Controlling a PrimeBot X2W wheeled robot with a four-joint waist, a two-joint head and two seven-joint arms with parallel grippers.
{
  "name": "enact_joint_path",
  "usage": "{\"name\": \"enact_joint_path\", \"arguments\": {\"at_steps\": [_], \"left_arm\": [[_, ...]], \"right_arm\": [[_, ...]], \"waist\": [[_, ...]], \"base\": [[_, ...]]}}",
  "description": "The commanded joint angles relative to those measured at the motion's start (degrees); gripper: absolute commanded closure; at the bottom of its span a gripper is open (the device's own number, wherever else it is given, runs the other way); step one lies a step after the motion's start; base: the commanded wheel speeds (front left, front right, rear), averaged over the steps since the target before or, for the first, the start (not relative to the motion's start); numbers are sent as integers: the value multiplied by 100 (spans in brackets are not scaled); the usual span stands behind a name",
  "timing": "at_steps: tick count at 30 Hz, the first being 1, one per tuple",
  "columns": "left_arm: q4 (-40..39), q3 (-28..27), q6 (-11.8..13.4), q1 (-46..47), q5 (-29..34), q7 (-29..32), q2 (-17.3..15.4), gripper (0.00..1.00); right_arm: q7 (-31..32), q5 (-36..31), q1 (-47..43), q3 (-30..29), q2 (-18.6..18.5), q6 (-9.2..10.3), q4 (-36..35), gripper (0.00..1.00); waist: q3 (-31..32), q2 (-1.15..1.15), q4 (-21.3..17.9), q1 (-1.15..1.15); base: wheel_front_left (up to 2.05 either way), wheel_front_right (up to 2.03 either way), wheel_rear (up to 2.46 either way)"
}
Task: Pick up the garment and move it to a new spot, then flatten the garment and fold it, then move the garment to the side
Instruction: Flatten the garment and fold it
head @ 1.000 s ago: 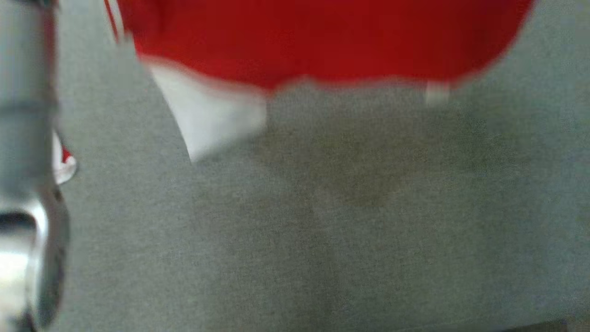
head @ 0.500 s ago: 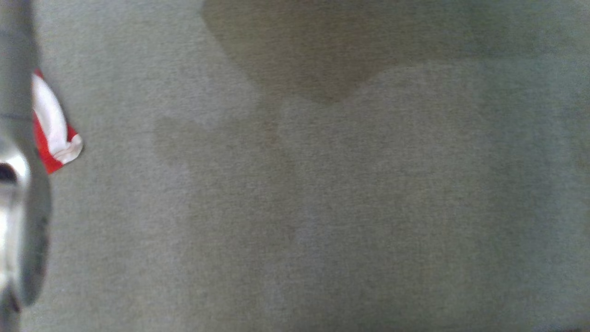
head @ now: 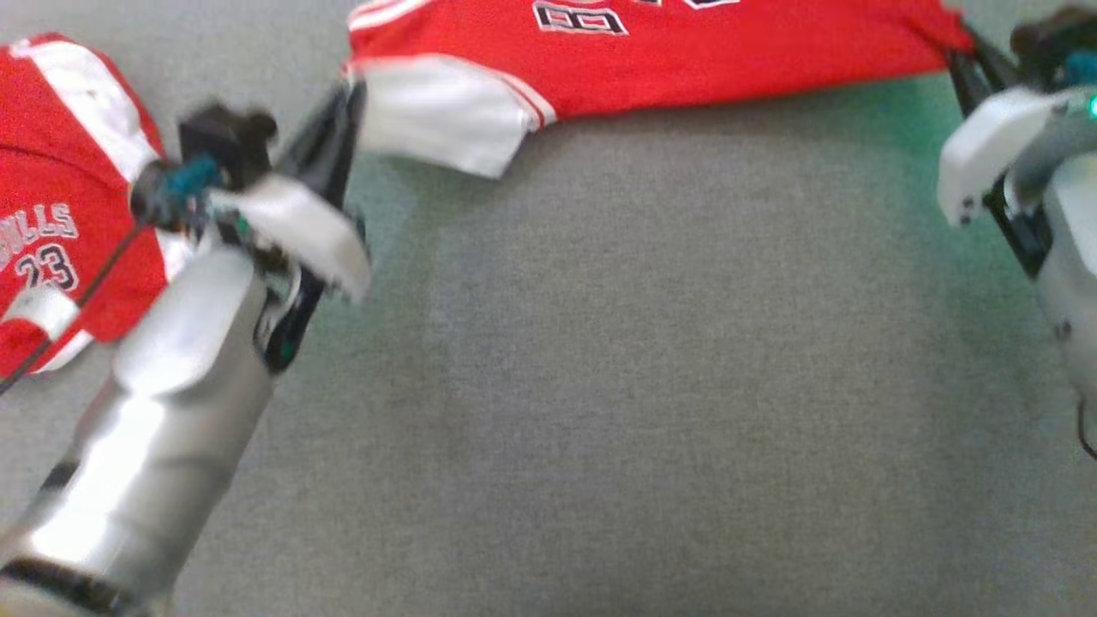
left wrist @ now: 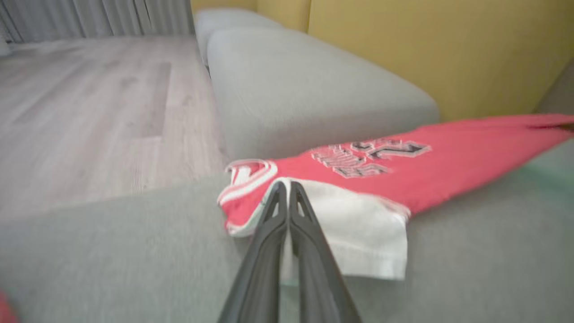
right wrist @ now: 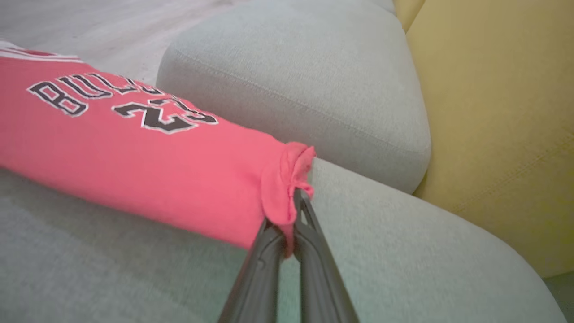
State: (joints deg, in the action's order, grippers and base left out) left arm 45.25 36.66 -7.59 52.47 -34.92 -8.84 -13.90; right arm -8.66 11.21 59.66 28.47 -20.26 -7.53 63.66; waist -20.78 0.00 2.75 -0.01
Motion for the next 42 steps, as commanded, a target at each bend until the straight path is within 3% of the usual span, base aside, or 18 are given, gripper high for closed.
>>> {"name": "enact_joint_path", "arguments": {"at_steps": [1,6,7,13,25,32,42], "left_arm": [[-446,209,11,-58,-267,254,-589,100],[-1235,845,11,-595,-876,707,-1258,100],[-1235,845,11,-595,-876,707,-1258,100],[-2259,1419,11,-1172,-1528,1316,-1961,100],[-4112,2142,10,-2105,-2635,2255,-2930,100],[-4338,2067,110,-2080,-2661,2193,-2978,100],[-3536,1645,376,-1411,-2611,1932,-2581,100]], "right_arm": [[33,337,-238,372,-261,4,-210,100],[446,1342,-803,1150,-645,4,-653,100],[446,1342,-803,1150,-645,4,-653,100],[1098,2502,-1409,2027,-1277,4,-1490,100],[2236,4328,-2406,3177,-2391,4,-2919,100],[2272,4704,-2373,3215,-2603,4,-3301,100],[2102,4841,-1935,2966,-2352,4,-3102,100]], "waist": [[297,0,67,1],[714,0,149,1],[714,0,149,1],[1201,0,207,1],[1807,0,255,1],[1737,0,176,1],[1433,0,12,1]], "base": [[0,0,0],[0,0,0],[0,0,0],[0,0,0],[0,0,0],[0,0,0],[0,0,0]]}}
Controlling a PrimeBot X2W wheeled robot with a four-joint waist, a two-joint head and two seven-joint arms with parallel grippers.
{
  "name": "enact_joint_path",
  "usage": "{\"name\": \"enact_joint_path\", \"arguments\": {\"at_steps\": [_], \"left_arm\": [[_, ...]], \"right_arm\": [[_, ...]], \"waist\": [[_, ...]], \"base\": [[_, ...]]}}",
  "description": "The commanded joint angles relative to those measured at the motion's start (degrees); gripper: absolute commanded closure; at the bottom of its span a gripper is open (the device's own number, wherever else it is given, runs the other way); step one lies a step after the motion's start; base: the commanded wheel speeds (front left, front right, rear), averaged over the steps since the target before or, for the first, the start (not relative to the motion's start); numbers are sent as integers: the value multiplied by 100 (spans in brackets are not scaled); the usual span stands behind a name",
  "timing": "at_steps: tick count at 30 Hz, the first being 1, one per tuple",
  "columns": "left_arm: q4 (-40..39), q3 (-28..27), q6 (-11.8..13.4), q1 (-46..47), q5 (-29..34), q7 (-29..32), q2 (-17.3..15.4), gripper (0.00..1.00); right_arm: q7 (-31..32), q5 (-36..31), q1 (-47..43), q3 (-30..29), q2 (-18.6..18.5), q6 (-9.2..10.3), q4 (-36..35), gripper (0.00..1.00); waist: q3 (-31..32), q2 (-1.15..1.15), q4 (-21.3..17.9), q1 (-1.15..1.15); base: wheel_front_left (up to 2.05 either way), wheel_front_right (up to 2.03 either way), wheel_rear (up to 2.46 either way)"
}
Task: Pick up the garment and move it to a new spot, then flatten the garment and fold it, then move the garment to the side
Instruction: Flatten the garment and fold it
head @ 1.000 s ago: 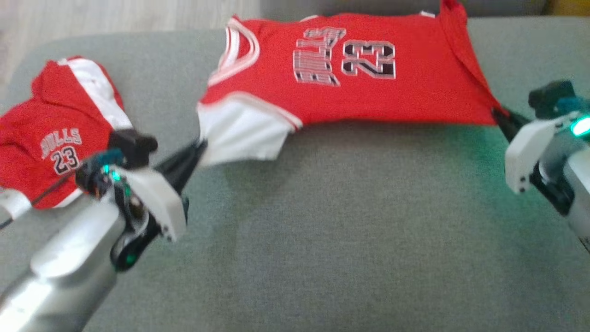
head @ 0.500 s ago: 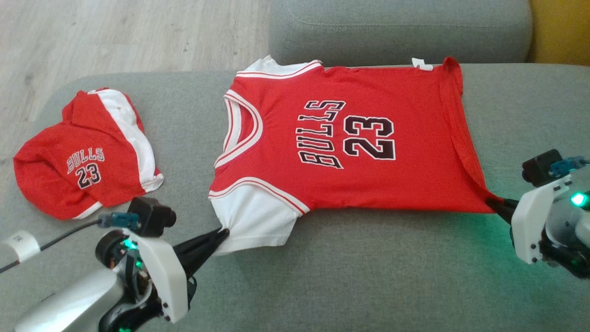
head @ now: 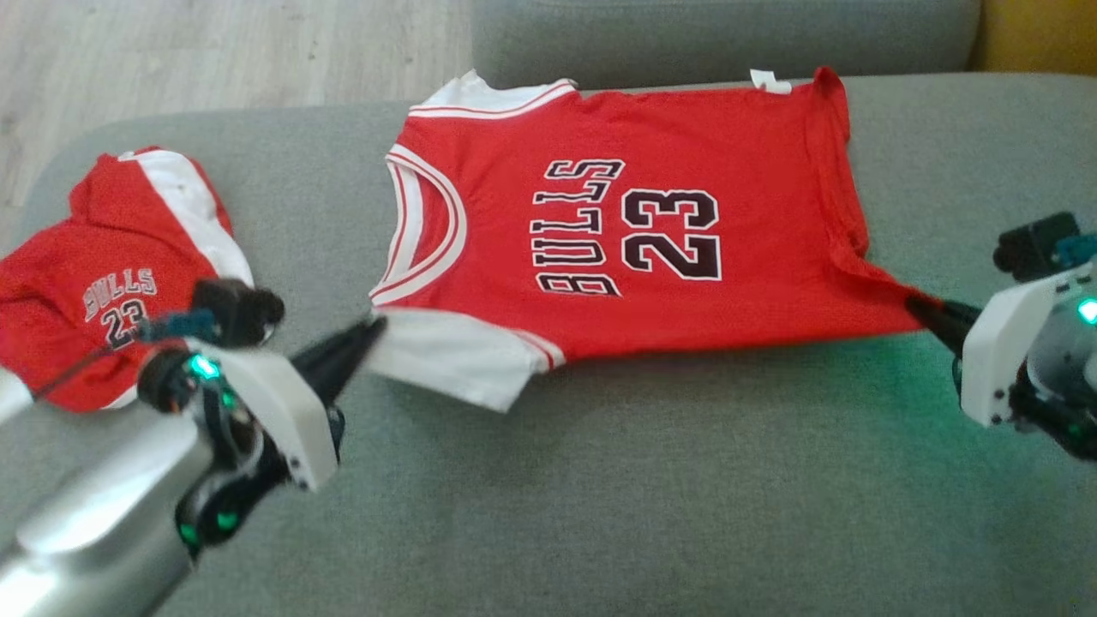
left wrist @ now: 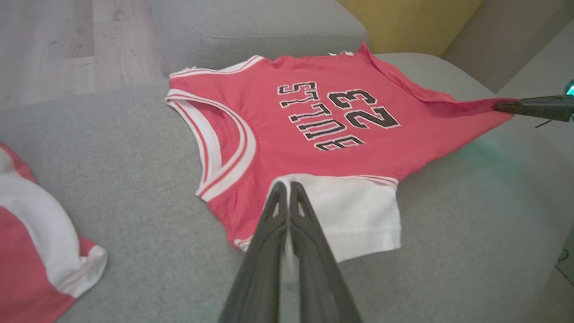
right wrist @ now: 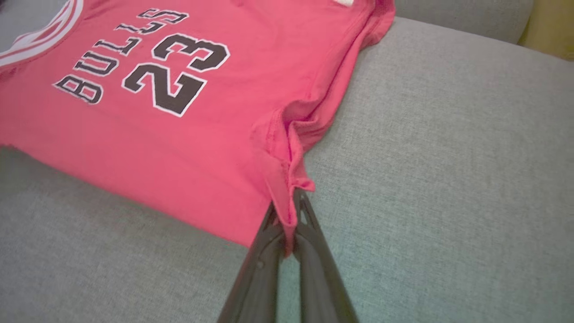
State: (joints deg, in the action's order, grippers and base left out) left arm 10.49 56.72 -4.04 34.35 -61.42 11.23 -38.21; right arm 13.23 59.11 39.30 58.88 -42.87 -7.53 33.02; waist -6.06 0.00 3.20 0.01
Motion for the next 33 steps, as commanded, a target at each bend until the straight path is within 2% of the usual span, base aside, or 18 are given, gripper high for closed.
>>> {"name": "enact_joint_path", "arguments": {"at_steps": [1,6,16,33], "left_arm": [[41,-384,17,488,45,-82,-93,100],[529,-443,-60,924,79,-77,173,100],[1571,-556,-38,1548,225,-253,569,100],[2992,-205,-208,2672,901,-477,1102,100]], "right_arm": [[-96,77,149,-103,-48,4,3,100],[-147,157,399,-227,136,4,229,100],[-312,206,791,-365,424,4,759,100],[-603,100,1579,-217,912,4,1290,100]], "waist": [[-64,0,-49,-1],[-222,0,-116,-1],[-577,0,-167,-1],[-1407,0,-340,-1]], "base": [[0,0,0],[0,0,0],[0,0,0],[0,0,0]]}}
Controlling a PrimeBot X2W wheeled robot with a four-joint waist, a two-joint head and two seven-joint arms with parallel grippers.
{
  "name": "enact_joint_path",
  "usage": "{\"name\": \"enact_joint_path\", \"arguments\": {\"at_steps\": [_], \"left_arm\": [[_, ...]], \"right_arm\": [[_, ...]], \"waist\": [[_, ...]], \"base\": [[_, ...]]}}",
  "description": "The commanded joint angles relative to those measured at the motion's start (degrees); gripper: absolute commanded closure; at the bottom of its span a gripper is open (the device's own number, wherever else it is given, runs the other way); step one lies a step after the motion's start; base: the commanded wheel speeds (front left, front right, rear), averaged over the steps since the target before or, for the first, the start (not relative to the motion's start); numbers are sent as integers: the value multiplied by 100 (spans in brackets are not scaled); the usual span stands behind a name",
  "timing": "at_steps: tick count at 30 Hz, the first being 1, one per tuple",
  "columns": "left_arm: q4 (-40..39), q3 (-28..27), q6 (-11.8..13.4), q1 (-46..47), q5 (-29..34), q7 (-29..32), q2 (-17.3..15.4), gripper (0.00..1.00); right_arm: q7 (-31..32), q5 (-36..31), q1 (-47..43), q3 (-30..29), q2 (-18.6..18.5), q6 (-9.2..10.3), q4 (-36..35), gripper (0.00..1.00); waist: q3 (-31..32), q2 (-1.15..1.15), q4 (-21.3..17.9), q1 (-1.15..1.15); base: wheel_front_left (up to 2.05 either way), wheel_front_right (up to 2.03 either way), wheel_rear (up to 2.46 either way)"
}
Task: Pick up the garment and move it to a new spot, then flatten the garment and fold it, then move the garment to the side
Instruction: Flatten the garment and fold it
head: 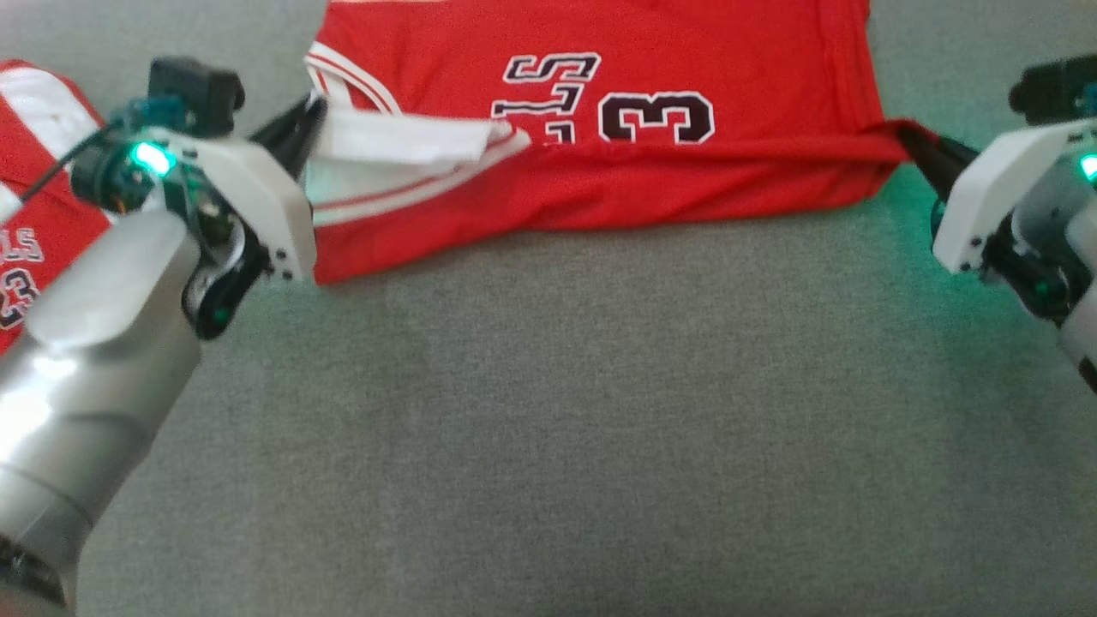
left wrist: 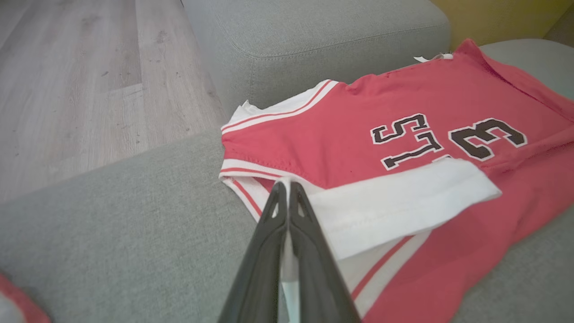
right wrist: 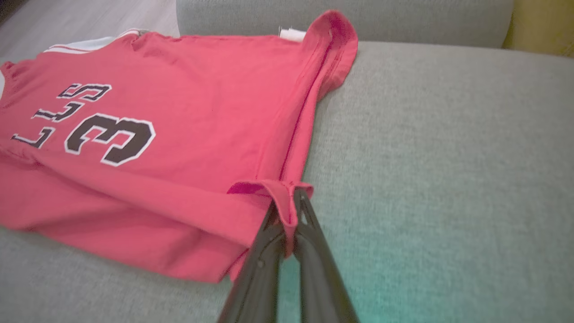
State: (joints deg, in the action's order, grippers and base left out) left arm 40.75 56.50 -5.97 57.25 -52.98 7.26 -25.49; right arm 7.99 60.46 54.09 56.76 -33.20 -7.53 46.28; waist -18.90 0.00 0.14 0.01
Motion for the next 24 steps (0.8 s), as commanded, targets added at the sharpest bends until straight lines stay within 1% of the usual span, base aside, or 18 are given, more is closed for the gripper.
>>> {"name": "enact_joint_path", "arguments": {"at_steps": [1,2,3,4,6,10,12,14,16,17,19,20,22,24], "left_arm": [[53,-166,-9,457,110,-120,-136,100],[157,-169,39,536,159,-186,-90,61],[285,-202,145,610,196,-288,-29,0],[419,-219,262,677,249,-393,36,0],[607,-204,408,784,400,-703,177,0],[899,-378,666,822,458,-1580,490,0],[983,-497,773,801,468,-1976,597,0],[944,-664,860,750,493,-2166,673,0],[702,-921,976,653,592,-2216,717,0],[431,-1143,1077,578,718,-2219,707,0],[-200,-1607,1264,253,1054,-2222,690,0],[-200,-1607,1264,253,1054,-2222,690,0],[-853,-2077,1409,-235,1423,-2223,718,0],[-1444,-2536,1509,-794,1759,-2224,809,0]], "right_arm": [[-172,-98,187,-3,-29,4,27,83],[-291,-161,266,-1,12,4,78,25],[-432,-191,327,-22,61,4,128,0],[-560,-174,373,-80,118,4,211,0],[-905,-154,456,-205,222,4,344,0],[-1682,-236,478,-325,358,4,536,0],[-2009,-216,437,-437,397,4,608,0],[-2202,-207,381,-603,436,4,623,0],[-2281,-279,298,-813,447,4,573,0],[-2290,-361,285,-1037,429,4,476,0],[-2295,-646,137,-1681,411,4,154,0],[-2295,-646,137,-1681,411,4,154,0],[-2296,-1068,-209,-2435,474,4,-209,0],[-2297,-1531,-682,-3265,659,4,-627,0]], "waist": [[-174,0,-43,-1],[-221,0,-53,-1],[-254,0,-59,-1],[-276,0,-64,-1],[-302,0,-69,-1],[-219,0,-56,-1],[-137,0,-47,-1],[-29,0,-31,-1],[86,0,-5,-1],[129,0,10,-1],[221,0,32,-1],[221,0,32,-1],[328,0,57,-1],[434,0,82,-1]], "base": [[0,0,0],[0,0,0],[0,0,0],[0,0,0],[0,0,0],[0,0,0],[0,0,0],[0,0,0],[0,0,0],[0,0,0],[0,0,0],[0,0,0],[0,0,0],[0,0,0]]}}
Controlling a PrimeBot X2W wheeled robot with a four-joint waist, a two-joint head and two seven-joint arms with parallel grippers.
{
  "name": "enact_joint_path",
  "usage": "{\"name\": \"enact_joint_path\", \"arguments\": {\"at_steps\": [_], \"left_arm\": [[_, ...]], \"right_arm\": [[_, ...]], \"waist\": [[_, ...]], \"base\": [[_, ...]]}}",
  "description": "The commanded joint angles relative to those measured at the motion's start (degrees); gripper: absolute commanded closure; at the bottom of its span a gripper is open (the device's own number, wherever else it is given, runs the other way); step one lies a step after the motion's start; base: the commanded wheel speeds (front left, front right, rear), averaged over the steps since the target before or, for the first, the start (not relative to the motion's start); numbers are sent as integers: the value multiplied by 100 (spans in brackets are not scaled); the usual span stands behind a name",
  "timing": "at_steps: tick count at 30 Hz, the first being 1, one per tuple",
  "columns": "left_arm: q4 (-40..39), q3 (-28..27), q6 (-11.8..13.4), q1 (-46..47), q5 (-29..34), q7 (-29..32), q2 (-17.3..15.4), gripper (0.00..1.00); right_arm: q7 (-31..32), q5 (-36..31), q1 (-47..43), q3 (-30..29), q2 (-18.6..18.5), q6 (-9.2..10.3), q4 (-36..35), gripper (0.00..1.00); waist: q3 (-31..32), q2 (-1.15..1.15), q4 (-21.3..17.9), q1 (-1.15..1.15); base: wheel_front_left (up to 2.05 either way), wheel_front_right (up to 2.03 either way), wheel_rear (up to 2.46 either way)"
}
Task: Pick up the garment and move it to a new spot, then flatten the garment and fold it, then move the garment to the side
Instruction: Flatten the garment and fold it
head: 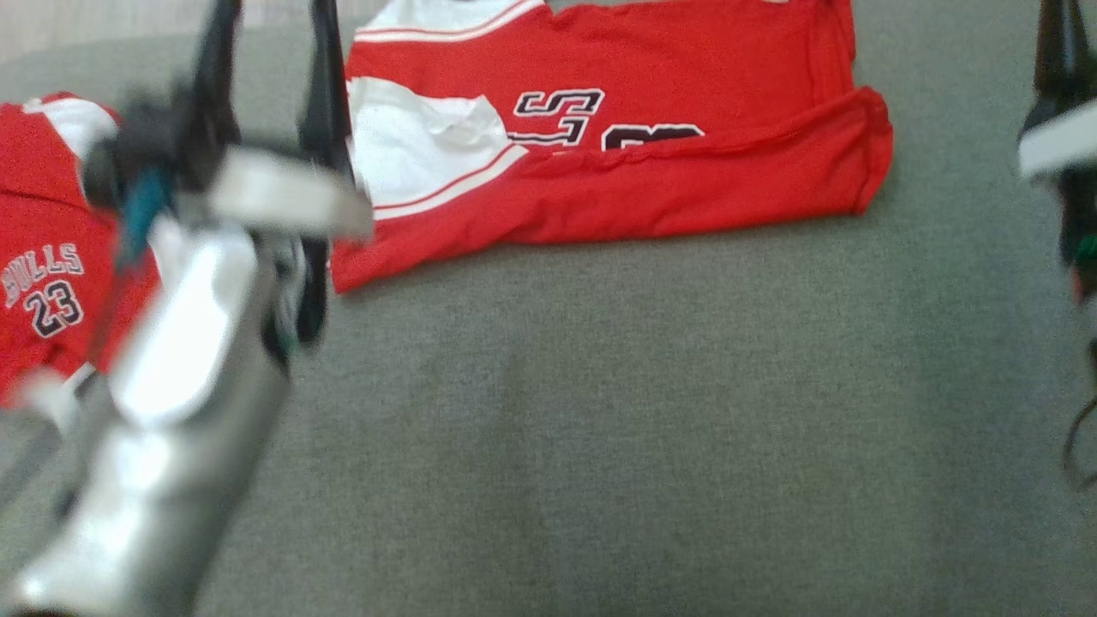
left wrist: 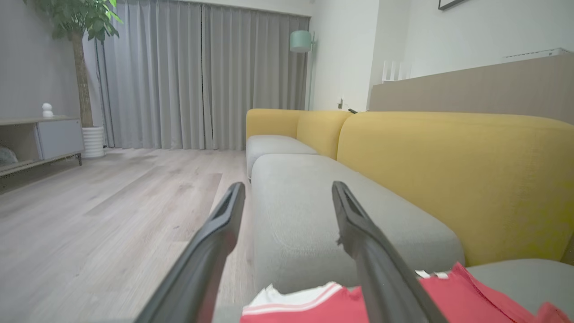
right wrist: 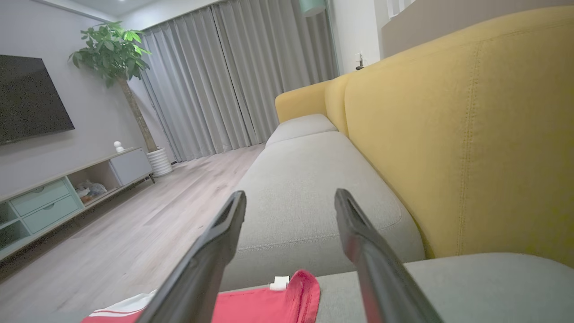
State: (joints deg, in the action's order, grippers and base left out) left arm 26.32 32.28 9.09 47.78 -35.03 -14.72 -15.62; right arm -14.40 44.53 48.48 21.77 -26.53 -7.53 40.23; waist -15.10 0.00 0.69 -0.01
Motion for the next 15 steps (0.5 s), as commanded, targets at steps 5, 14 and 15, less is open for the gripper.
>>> {"name": "enact_joint_path", "arguments": {"at_steps": [5,14,15], "left_arm": [[-1010,-899,37,-1288,704,-27,213,0],[-1122,-1439,-333,-2707,1500,-28,821,0],[-1086,-1498,-368,-2747,1561,-28,849,0]], "right_arm": [[-59,-1313,-1605,-1414,878,4,-1164,0],[-59,-2778,-3497,-2163,2144,4,-2532,0],[-59,-2817,-3565,-2147,2191,4,-2583,0]], "waist": [[344,0,99,1],[525,0,98,1],[510,0,66,1]], "base": [[0,0,0],[0,0,0],[0,0,0]]}}
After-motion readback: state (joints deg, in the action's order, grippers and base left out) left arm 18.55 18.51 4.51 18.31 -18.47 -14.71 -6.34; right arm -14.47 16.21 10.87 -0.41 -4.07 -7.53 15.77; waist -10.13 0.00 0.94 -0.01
